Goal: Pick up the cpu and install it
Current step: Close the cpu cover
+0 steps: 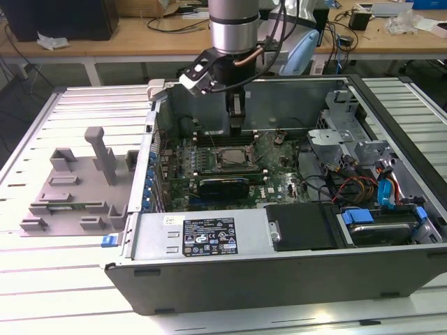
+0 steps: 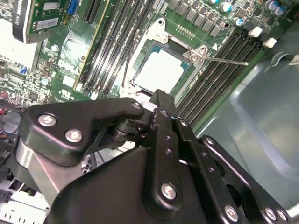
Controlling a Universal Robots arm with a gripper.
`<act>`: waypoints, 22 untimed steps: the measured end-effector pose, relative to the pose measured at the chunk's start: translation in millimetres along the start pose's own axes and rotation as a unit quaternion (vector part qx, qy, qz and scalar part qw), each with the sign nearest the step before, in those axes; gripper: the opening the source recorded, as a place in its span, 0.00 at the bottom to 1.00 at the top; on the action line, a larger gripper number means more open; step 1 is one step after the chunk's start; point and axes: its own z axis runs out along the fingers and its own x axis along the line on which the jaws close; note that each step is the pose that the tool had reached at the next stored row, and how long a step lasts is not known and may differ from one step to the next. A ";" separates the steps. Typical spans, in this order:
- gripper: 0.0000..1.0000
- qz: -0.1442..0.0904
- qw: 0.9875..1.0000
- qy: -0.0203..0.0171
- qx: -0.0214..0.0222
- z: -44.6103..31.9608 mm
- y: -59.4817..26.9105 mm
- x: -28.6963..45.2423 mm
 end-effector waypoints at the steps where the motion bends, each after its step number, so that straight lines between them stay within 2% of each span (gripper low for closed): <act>1: 0.11 0.000 1.000 0.000 0.000 -3.5 0.1 -0.1; 6: 0.11 0.000 1.000 0.000 0.000 -4.6 0.5 -0.1; 11: 0.11 0.000 1.000 0.000 0.000 -4.3 7.9 0.0; 22: 0.11 0.000 1.000 0.000 0.000 -3.0 37.2 0.3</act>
